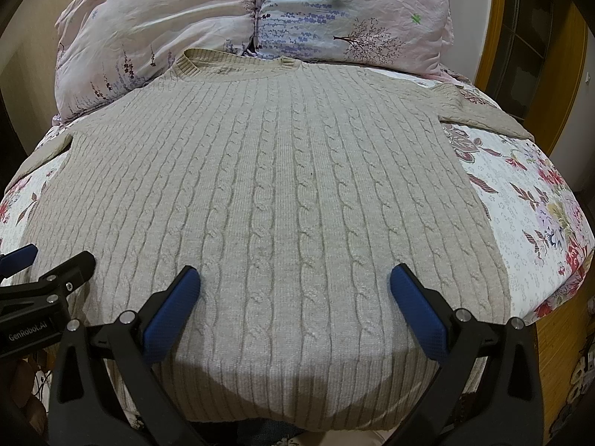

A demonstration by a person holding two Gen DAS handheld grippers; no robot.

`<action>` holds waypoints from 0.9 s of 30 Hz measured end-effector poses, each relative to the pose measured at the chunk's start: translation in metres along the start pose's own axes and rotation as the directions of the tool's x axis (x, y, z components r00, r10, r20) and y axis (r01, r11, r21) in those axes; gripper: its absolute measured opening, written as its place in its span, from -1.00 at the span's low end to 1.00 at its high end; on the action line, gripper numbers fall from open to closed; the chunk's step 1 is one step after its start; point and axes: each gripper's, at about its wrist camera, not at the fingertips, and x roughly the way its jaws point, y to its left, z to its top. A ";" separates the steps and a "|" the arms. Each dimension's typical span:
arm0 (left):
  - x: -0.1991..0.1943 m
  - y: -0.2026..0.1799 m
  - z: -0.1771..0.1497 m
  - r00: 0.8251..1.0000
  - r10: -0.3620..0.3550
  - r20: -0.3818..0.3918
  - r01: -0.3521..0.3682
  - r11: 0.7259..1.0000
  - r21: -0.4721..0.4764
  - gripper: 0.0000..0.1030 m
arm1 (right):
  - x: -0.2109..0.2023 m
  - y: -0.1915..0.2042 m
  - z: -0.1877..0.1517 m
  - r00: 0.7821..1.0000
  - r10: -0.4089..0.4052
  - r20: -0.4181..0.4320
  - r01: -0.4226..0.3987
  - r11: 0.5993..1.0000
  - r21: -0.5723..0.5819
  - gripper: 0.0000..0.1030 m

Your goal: Fold small clothes

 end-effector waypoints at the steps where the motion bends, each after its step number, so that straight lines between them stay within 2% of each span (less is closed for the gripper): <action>1: 0.000 0.000 0.000 1.000 0.000 0.000 0.000 1.000 0.000 0.97 | 0.000 0.000 0.000 1.000 0.000 0.000 0.000 1.000 0.000 0.97; 20: 0.003 -0.001 0.006 1.000 -0.006 -0.022 0.006 1.000 0.008 0.97 | 0.003 0.001 0.002 1.000 0.005 -0.016 -0.005 1.000 -0.015 0.97; 27: 0.003 0.002 0.006 0.999 -0.014 -0.035 0.015 1.000 0.025 0.97 | 0.007 -0.001 0.009 0.998 0.051 -0.044 -0.054 0.996 -0.075 0.97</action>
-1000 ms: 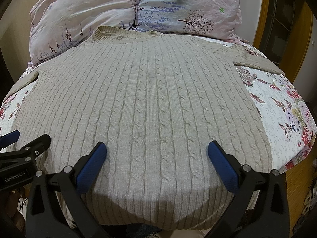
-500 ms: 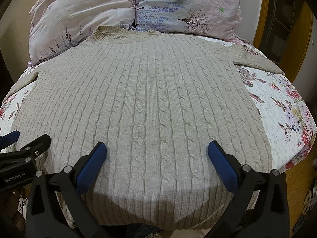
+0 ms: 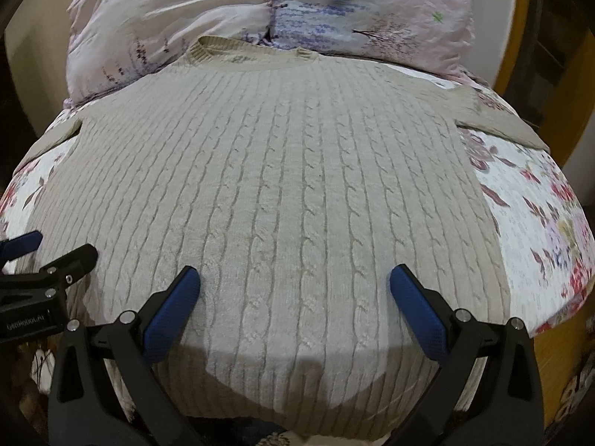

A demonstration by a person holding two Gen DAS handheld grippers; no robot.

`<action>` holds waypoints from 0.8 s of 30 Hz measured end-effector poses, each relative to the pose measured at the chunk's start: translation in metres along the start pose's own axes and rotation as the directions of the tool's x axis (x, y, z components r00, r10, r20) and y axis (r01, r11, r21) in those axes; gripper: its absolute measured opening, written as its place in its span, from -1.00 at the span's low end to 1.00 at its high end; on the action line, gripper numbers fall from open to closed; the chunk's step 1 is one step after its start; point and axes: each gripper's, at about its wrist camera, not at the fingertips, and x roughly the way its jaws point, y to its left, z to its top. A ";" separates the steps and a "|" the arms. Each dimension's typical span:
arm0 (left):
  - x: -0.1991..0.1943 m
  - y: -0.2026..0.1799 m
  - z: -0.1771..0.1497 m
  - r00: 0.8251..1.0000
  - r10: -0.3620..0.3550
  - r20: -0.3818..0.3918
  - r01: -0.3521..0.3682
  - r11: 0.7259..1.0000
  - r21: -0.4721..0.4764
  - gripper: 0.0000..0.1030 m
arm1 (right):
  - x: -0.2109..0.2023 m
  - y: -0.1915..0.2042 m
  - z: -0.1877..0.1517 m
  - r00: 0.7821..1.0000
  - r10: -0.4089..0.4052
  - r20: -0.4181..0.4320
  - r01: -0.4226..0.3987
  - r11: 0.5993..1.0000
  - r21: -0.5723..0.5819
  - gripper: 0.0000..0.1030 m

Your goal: Fold small clothes

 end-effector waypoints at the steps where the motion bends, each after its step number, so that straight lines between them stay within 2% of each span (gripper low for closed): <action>1: 0.000 0.000 0.000 1.000 -0.003 0.000 0.003 1.000 0.007 0.97 | 0.000 -0.001 0.000 1.000 0.016 0.008 -0.016 1.000 -0.022 0.97; 5: 0.001 0.002 0.003 1.000 -0.020 -0.010 0.021 0.999 0.036 0.97 | 0.002 -0.004 -0.001 0.995 0.086 0.045 -0.080 0.991 -0.106 0.97; 8: 0.003 0.003 0.009 0.999 -0.033 -0.015 0.034 0.998 0.061 0.97 | 0.003 -0.012 0.008 0.992 0.122 0.035 -0.117 0.986 -0.121 0.96; 11: 0.006 0.004 0.019 0.999 -0.040 -0.007 0.040 0.996 0.079 0.97 | 0.000 -0.043 0.030 0.992 0.110 0.061 -0.109 0.994 -0.020 0.96; 13: 0.007 0.008 0.029 0.999 -0.040 0.015 0.039 0.996 0.076 0.97 | -0.004 -0.080 0.050 0.988 0.122 0.095 -0.131 0.986 0.106 0.96; 15: 0.006 0.012 0.038 0.998 -0.050 0.046 0.046 0.996 0.071 0.97 | -0.004 -0.124 0.069 0.982 0.145 0.125 -0.171 0.956 0.238 0.90; 16: 0.005 0.014 0.044 0.996 -0.056 0.063 0.052 0.996 0.069 0.97 | -0.003 -0.143 0.077 0.981 0.140 0.135 -0.174 0.941 0.289 0.82; 20: -0.001 0.018 0.067 0.988 -0.071 0.140 0.059 0.994 0.087 0.97 | 0.014 -0.224 0.103 0.990 0.058 0.128 -0.114 0.862 0.494 0.44; 21: -0.003 0.019 0.073 0.985 -0.068 0.156 0.054 0.994 0.096 0.97 | 0.020 -0.243 0.107 0.992 0.044 0.119 -0.101 0.836 0.540 0.39; 24: -0.004 0.019 0.089 0.981 -0.065 0.183 0.044 0.993 0.114 0.97 | 0.048 -0.306 0.116 0.997 0.010 0.073 -0.059 0.711 0.700 0.17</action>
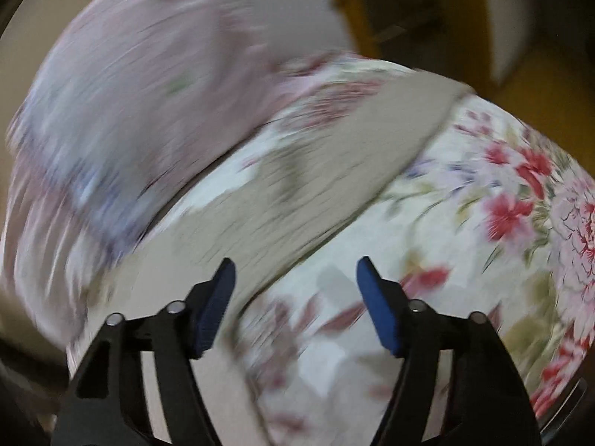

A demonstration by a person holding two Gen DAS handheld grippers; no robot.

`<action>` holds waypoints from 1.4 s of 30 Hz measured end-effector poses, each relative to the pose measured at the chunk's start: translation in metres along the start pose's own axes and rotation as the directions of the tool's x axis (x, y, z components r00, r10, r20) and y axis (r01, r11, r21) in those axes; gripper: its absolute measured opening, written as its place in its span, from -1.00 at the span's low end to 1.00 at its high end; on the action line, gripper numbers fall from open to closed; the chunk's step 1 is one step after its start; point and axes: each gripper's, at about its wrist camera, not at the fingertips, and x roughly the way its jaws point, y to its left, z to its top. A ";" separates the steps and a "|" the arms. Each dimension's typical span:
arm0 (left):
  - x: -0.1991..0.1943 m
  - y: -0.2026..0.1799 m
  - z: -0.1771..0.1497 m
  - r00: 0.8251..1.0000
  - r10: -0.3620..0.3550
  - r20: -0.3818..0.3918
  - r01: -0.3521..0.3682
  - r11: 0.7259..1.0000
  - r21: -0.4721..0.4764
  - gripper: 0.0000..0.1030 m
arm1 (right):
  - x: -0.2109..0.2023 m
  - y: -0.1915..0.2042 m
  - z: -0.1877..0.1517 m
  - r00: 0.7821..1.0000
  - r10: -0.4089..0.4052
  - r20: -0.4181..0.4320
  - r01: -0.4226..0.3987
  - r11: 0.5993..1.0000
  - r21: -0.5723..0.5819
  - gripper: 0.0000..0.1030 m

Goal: Fold small clothes
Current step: 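Grasp the sleeve cuff with the right gripper and lift it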

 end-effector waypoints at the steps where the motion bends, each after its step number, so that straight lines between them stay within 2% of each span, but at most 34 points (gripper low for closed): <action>1: 0.002 0.001 0.005 1.000 -0.010 0.004 0.010 1.000 0.000 0.97 | 0.007 -0.009 0.009 1.000 -0.013 -0.004 0.013 0.999 0.040 0.11; 4: 0.007 0.004 0.016 1.000 -0.030 0.004 0.031 0.999 -0.016 0.97 | 0.027 -0.037 0.029 0.999 -0.034 -0.017 0.036 0.988 0.149 0.01; 6: 0.012 0.005 0.023 0.999 -0.046 0.001 0.046 0.999 -0.028 0.97 | 0.035 -0.051 0.038 1.000 -0.022 0.002 0.021 0.977 0.211 -0.09; 12: 0.024 0.005 0.038 0.996 -0.086 0.039 0.088 0.995 -0.054 0.97 | 0.047 -0.062 0.060 1.000 -0.016 0.021 0.010 0.967 0.254 -0.22; 17: 0.035 0.006 0.045 0.991 -0.129 0.032 0.131 0.988 -0.082 0.97 | 0.052 -0.077 0.068 0.999 -0.007 0.047 -0.008 0.949 0.317 -0.61; 20: 0.043 0.007 0.048 0.990 -0.139 0.025 0.140 0.986 -0.089 0.97 | 0.052 -0.074 0.066 0.997 -0.055 0.059 0.037 0.962 0.269 -0.84; 24: 0.050 0.013 0.050 0.982 -0.187 0.024 0.189 0.975 -0.117 0.97 | 0.041 -0.067 0.066 0.992 -0.039 0.116 0.012 0.975 0.224 -0.86; 27: 0.053 0.019 0.050 0.967 -0.255 0.029 0.256 0.954 -0.154 0.97 | 0.024 -0.044 0.069 0.982 -0.022 0.187 -0.001 0.993 0.122 -0.87; 30: 0.057 0.025 0.050 0.953 -0.302 0.030 0.302 0.933 -0.196 0.97 | 0.001 -0.006 0.068 0.968 0.038 0.249 -0.037 0.999 -0.009 -0.87; 34: 0.061 0.031 0.049 0.938 -0.343 0.039 0.342 0.908 -0.243 0.97 | -0.021 0.048 0.054 0.952 0.151 0.268 -0.112 0.981 -0.156 -0.87; 38: 0.062 0.035 0.049 0.928 -0.369 0.051 0.368 0.889 -0.271 0.97 | -0.035 0.104 0.016 0.934 0.304 0.189 -0.240 0.924 -0.298 -0.88; 40: 0.062 0.037 0.049 0.922 -0.383 0.057 0.383 0.879 -0.285 0.97 | -0.029 0.132 -0.013 0.928 0.359 0.100 -0.302 0.881 -0.365 -0.88; 42: 0.063 0.038 0.049 0.917 -0.394 0.057 0.392 0.872 -0.294 0.97 | -0.010 0.154 -0.047 0.931 0.365 -0.018 -0.339 0.846 -0.412 -0.88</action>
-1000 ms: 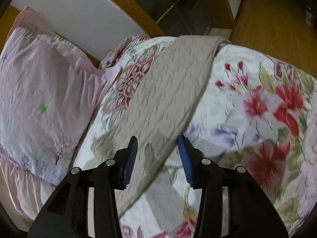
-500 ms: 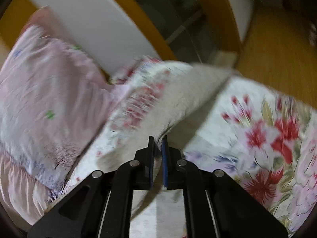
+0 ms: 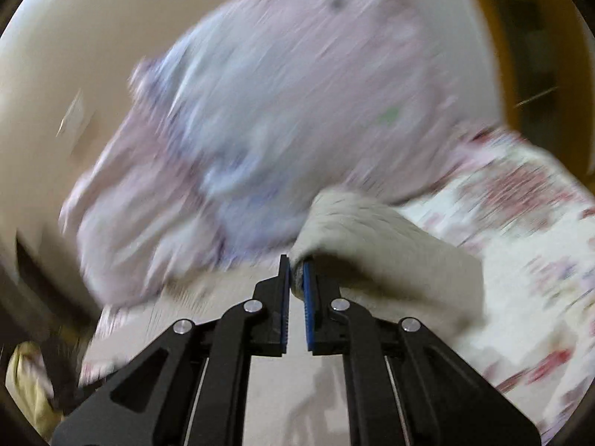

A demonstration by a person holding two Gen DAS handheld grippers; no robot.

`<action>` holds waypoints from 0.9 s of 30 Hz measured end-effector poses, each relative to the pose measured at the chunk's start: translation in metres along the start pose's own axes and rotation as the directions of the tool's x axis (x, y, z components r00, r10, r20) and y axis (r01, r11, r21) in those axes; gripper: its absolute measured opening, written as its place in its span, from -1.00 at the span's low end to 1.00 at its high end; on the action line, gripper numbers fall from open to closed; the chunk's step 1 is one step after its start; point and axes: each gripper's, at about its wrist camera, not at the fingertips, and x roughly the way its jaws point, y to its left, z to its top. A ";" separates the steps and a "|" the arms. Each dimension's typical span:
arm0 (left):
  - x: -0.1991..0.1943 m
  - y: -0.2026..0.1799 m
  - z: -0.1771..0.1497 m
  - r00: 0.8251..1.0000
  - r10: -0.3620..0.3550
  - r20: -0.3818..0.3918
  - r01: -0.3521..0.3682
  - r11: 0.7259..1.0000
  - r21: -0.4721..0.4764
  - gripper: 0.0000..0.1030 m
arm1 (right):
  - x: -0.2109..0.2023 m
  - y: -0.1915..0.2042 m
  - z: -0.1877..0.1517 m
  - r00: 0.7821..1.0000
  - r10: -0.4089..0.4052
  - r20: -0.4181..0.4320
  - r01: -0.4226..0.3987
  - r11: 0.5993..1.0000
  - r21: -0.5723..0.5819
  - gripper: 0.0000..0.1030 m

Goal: Fold small clothes
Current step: 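Grasp the sleeve cuff with the right gripper and lift it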

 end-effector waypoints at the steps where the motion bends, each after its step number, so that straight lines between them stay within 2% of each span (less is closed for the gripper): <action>1: 0.001 0.000 0.000 1.000 -0.007 -0.004 0.007 1.000 -0.005 0.97 | 0.009 0.006 -0.012 0.999 0.008 -0.047 -0.008 1.000 -0.008 -0.88; 4: 0.005 -0.001 0.000 0.999 -0.029 -0.022 0.028 0.999 -0.018 0.97 | 0.043 0.011 -0.046 0.984 0.001 -0.178 -0.002 1.000 -0.004 -0.88; 6: 0.009 -0.002 0.001 0.998 -0.045 -0.039 0.044 0.999 -0.027 0.97 | 0.051 0.011 -0.058 0.976 0.002 -0.216 0.002 1.000 0.020 -0.86; 9: 0.016 -0.004 0.002 0.995 -0.077 -0.065 0.074 0.996 -0.044 0.97 | 0.052 0.010 -0.060 0.973 0.021 -0.230 -0.008 0.998 0.058 -0.65; 11: 0.021 -0.007 0.004 0.992 -0.099 -0.080 0.095 0.994 -0.055 0.97 | 0.046 0.003 -0.057 0.974 0.049 -0.222 -0.022 0.993 0.120 -0.12; 13: 0.025 -0.009 0.006 0.989 -0.117 -0.088 0.111 0.992 -0.062 0.97 | 0.044 -0.013 -0.051 0.978 0.054 -0.200 -0.015 0.981 0.191 -0.01; 18: 0.033 -0.008 0.014 0.984 -0.149 -0.094 0.140 0.985 -0.098 0.97 | 0.037 -0.049 -0.042 0.988 -0.022 -0.155 0.077 0.931 0.358 -0.03; 19: 0.033 -0.007 0.015 0.984 -0.153 -0.094 0.143 0.984 -0.106 0.97 | 0.037 -0.055 -0.039 0.988 -0.054 -0.147 0.107 0.920 0.377 -0.21; 20: 0.034 -0.005 0.016 0.983 -0.159 -0.094 0.147 0.982 -0.120 0.96 | 0.036 -0.058 -0.036 0.988 -0.071 -0.140 0.119 0.917 0.381 -0.51; 22: 0.035 0.001 0.016 0.981 -0.172 -0.094 0.157 0.976 -0.148 0.89 | 0.039 -0.056 -0.027 0.979 -0.150 -0.136 0.189 0.917 0.352 -0.71; 24: 0.037 0.008 0.015 0.978 -0.185 -0.094 0.166 0.970 -0.180 0.81 | 0.038 -0.041 -0.019 0.973 -0.207 -0.104 0.229 0.933 0.279 -0.78; 25: 0.037 0.013 0.015 0.977 -0.194 -0.090 0.173 0.963 -0.205 0.80 | 0.037 -0.026 -0.015 0.972 -0.221 -0.075 0.233 0.946 0.224 -0.79; 27: 0.038 0.020 0.015 0.974 -0.212 -0.080 0.187 0.952 -0.243 0.77 | 0.037 0.008 -0.010 0.982 -0.187 -0.028 0.189 0.975 0.114 -0.81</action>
